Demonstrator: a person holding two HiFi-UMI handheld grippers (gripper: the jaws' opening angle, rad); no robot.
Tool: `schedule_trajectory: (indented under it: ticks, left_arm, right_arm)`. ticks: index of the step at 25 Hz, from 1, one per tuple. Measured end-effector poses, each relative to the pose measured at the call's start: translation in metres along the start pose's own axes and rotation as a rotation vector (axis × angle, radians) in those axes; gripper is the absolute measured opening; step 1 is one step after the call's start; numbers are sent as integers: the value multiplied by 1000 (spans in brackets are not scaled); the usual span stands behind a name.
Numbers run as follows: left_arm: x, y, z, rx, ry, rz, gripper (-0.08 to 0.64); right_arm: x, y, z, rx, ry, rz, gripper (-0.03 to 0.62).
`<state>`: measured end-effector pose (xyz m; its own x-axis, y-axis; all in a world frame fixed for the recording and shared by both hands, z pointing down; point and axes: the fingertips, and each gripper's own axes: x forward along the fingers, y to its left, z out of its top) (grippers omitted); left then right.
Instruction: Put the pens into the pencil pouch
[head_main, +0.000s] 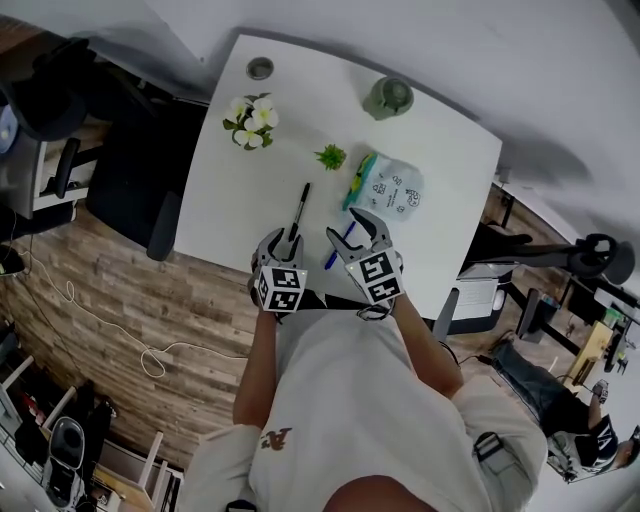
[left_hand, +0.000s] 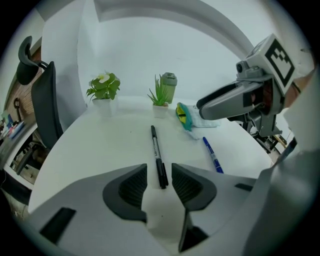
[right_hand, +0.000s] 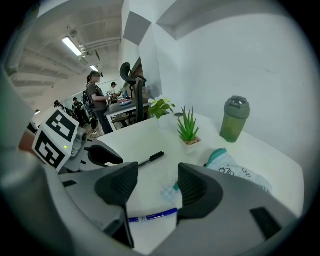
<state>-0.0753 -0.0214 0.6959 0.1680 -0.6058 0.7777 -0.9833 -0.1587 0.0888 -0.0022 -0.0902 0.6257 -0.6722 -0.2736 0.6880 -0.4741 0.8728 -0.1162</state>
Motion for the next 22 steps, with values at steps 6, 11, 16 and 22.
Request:
schedule_trajectory:
  ticks: [6, 11, 16, 22]
  left_arm:
    - [10, -1, -8, 10, 25, 10, 113]
    - [12, -4, -11, 36, 35, 9, 84]
    - [12, -6, -9, 57, 37, 11, 52]
    - [7, 0, 3, 87, 19, 2, 52]
  right_arm:
    - [4, -1, -5, 3, 14, 4, 249]
    - [3, -22, -3, 10, 8, -48, 242]
    - [0, -54, 3, 7, 5, -159, 232]
    - [6, -81, 7, 5, 41, -254, 216]
